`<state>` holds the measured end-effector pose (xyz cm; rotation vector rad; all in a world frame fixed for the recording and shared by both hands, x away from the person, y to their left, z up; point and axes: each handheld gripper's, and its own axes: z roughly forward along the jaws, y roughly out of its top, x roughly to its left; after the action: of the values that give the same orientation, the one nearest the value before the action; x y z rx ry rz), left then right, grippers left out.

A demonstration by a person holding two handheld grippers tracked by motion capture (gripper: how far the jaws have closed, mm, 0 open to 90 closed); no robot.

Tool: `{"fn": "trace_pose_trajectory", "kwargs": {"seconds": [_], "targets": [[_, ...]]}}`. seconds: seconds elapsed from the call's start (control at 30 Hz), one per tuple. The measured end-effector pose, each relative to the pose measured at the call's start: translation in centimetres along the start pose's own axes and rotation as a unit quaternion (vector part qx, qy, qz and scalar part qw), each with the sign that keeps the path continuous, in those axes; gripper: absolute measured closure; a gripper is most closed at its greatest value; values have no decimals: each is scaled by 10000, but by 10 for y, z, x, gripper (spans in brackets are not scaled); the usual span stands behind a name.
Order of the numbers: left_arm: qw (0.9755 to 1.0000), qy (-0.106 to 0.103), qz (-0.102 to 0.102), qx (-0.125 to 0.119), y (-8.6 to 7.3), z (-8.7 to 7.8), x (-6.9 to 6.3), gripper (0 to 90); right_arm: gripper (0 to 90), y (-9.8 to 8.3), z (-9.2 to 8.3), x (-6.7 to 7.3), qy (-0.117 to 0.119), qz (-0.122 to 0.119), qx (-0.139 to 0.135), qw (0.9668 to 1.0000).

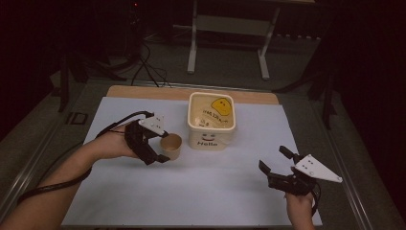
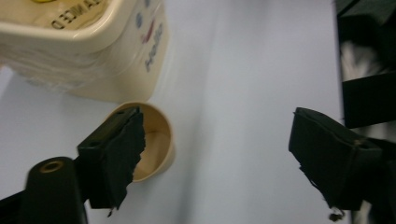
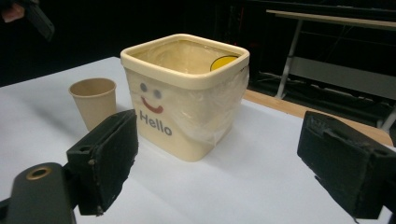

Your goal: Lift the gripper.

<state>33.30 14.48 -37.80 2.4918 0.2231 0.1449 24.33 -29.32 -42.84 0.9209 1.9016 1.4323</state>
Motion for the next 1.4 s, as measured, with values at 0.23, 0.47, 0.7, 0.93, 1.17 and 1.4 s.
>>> {"fn": "trace_pose_trajectory", "kwargs": {"seconds": [0.23,0.47,0.7,0.93,1.17,1.4], "targets": [[9997,35,-31,240,-6,16,6,290,124,0,0,0,-3,2,-2,10000],[9990,150,-56,429,-10,32,11,425,124,-1,1,0,19,-13,25,10000],[9974,228,-188,655,-13,49,18,517,125,-1,2,0,29,-7,62,10000],[9960,286,-79,847,-16,64,22,625,125,-2,2,0,48,-7,86,10000],[9947,260,2,997,-18,73,24,724,125,-2,2,0,49,-1,84,10000],[9941,141,53,1070,-19,78,27,816,126,-2,3,0,65,-4,107,9999]]}}
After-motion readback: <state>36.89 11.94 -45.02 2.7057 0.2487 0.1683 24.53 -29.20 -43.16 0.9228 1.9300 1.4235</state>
